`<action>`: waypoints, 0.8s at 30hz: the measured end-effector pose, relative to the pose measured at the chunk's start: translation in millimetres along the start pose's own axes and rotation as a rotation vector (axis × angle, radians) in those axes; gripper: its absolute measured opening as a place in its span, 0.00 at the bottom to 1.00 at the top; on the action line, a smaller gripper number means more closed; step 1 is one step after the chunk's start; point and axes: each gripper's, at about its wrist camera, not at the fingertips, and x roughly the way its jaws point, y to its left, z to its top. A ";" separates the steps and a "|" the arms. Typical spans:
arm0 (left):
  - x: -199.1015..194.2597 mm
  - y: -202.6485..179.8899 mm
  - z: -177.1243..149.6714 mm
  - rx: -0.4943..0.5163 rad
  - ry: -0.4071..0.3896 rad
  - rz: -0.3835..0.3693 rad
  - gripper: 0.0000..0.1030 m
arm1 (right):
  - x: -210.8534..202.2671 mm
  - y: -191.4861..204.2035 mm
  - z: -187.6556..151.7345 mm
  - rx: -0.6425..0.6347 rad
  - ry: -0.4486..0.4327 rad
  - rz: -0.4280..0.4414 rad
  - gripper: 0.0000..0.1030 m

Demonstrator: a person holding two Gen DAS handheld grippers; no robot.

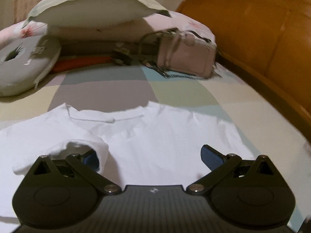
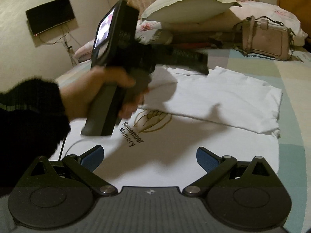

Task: Fold clothes
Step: 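Lay the sleeve flat on the shirt body and open the left gripper, then withdraw the open left gripper from the folded sleeve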

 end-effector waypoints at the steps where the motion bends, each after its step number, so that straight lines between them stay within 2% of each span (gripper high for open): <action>1: 0.8 0.2 -4.0 0.009 0.003 -0.013 0.99 | 0.7 -1.7 0.7 0.008 -0.002 -0.003 1.00; 4: 0.8 5.7 -11.4 -0.002 0.004 -0.060 0.99 | 2.8 -5.4 2.5 0.025 -0.008 -0.012 1.00; 7: -4.7 12.9 -14.1 -0.020 -0.027 -0.103 0.99 | 4.3 -6.9 3.6 0.030 -0.011 -0.015 1.00; 11: -11.5 15.2 -5.2 -0.031 -0.053 -0.131 0.99 | 7.7 -11.0 4.6 0.034 -0.006 -0.024 1.00; 14: -14.2 8.1 -1.1 0.037 -0.058 -0.151 0.99 | 7.7 -12.9 4.2 0.044 -0.010 -0.020 1.00; 20: -2.0 3.4 -21.6 0.108 0.028 -0.159 0.99 | 7.1 -16.8 3.5 0.059 -0.015 -0.030 1.00; 24: -7.5 22.1 -30.3 -0.056 0.023 -0.233 0.99 | 3.7 -23.9 3.9 0.086 -0.032 -0.037 1.00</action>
